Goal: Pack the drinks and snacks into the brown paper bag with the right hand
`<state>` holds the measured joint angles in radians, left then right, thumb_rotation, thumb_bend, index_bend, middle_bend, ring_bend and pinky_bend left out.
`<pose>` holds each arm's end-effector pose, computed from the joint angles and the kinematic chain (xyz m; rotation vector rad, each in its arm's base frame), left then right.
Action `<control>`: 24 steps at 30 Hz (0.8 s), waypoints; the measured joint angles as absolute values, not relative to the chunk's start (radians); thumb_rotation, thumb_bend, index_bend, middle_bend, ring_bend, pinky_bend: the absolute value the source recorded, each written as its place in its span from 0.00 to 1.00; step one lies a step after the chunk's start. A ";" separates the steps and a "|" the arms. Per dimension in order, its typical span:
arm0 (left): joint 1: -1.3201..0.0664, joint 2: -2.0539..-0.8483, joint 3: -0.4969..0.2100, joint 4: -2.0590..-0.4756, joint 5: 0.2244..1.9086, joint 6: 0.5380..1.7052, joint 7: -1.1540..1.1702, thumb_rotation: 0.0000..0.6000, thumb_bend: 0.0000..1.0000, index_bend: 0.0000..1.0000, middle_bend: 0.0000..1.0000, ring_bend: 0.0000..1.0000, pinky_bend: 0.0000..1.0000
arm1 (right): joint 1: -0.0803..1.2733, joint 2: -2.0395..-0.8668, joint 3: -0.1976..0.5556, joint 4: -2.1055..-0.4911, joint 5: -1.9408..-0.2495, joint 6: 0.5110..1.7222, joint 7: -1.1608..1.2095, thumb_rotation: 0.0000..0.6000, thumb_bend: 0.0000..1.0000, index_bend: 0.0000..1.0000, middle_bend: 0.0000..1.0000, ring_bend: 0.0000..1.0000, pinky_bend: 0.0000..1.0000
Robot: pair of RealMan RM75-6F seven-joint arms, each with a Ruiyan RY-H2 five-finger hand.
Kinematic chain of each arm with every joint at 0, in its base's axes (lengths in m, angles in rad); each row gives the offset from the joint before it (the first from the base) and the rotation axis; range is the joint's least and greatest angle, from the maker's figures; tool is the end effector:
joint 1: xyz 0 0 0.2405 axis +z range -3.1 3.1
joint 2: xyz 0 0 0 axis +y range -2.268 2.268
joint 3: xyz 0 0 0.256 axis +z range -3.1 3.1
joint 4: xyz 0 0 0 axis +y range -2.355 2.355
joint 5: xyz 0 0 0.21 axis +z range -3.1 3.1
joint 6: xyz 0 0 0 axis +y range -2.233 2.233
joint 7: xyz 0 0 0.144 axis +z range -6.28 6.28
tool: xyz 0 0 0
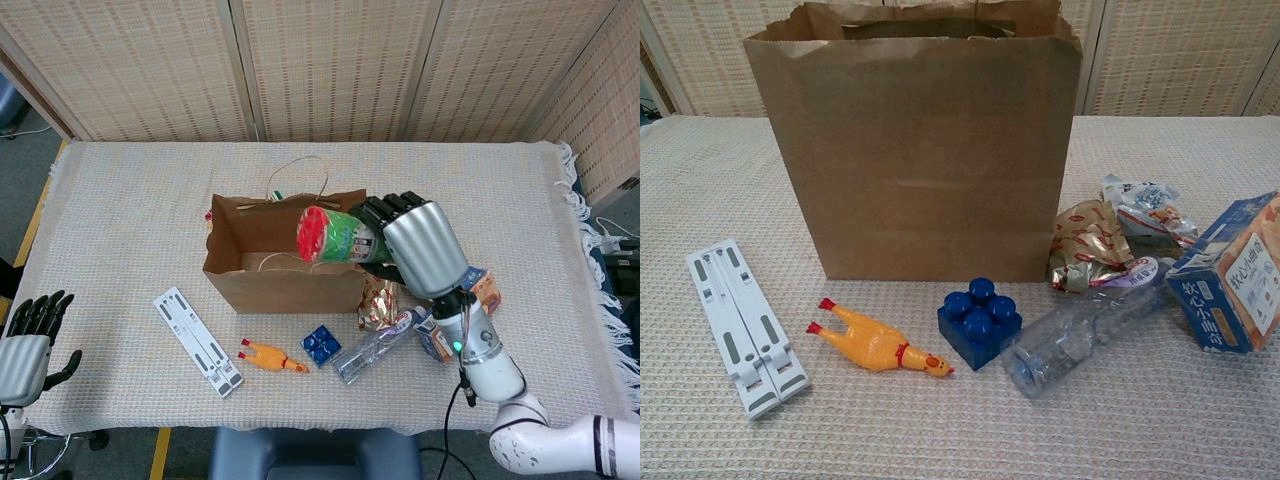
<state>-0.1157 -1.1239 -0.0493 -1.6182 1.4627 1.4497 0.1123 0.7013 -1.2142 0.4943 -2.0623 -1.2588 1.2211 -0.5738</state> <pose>-0.3105 0.1903 0.1542 -1.4241 -0.8495 -0.8152 -0.0147 -0.3149 0.1524 1.6212 -0.4887 1.4432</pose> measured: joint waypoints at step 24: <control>-0.121 -1.118 -0.047 -1.608 1.468 1.442 0.082 1.00 0.36 0.03 0.00 0.00 0.00 | 1.171 -1.660 0.499 -1.631 -0.762 1.141 -0.808 1.00 0.04 0.00 0.06 0.00 0.13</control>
<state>-0.1206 -1.1179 -0.0470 -1.6084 1.4676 1.4422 0.0821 1.1712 -1.6597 0.4989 -1.6313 -0.7620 1.1411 -0.8079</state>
